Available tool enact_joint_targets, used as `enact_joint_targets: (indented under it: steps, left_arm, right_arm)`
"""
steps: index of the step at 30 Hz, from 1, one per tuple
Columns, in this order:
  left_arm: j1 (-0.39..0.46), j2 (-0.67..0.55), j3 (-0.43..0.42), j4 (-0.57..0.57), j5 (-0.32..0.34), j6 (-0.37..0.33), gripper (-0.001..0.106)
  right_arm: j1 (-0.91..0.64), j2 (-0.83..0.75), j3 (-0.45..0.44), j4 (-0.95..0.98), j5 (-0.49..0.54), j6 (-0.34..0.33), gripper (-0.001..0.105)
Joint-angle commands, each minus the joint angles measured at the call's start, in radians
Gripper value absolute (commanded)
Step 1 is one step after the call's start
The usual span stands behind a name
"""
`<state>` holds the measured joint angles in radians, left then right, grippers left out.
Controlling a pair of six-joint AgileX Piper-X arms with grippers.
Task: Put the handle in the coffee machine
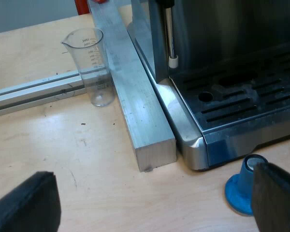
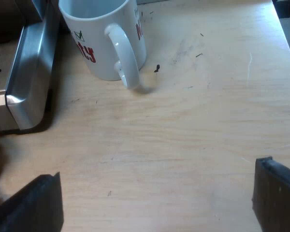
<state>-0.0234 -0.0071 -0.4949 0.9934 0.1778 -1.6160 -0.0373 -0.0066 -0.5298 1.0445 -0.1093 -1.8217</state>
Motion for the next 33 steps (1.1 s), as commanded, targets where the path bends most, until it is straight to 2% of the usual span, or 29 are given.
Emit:
enact_joint_targets:
  steps: [1,4,6,8,16,21,24,31,33]
  left_arm:
    - [0.0,-0.138,-0.004,-0.009,-0.007,-0.009,0.081]
    - [-0.003,-0.138,-0.004,-0.009,0.015,-0.01,0.081]
    - [-0.009,-0.138,-0.004,-0.006,0.02,-0.01,0.081]
    - [-0.016,-0.138,-0.005,-0.006,0.019,-0.012,0.081]
    - [-0.042,-0.092,-0.065,0.032,0.013,-0.035,0.081]
    - [-0.091,-0.027,-0.112,0.042,0.021,-0.035,0.081]
    - [-0.164,0.053,-0.163,0.042,0.031,-0.035,0.081]
    - [-0.3,0.119,-0.192,0.042,0.043,-0.037,0.081]
    - [-0.366,0.136,-0.203,0.042,0.052,-0.037,0.081]
  right_arm:
    - [0.0,-0.044,-0.004,-0.004,0.0,-0.007,0.08]
    - [0.0,-0.044,-0.004,-0.009,-0.005,0.021,0.08]
    - [0.001,-0.044,-0.007,-0.028,-0.008,0.062,0.08]
    - [0.001,-0.044,-0.016,-0.034,-0.008,0.07,0.08]
    - [0.001,-0.009,-0.082,0.074,-0.008,0.07,0.08]
    - [0.001,0.082,-0.147,0.172,-0.012,-0.001,0.08]
    - [0.001,0.137,-0.183,0.217,-0.028,-0.045,0.08]
    - [0.001,0.243,-0.253,0.238,-0.06,-0.044,0.08]
    - [0.001,0.25,-0.259,0.24,-0.062,-0.044,0.08]
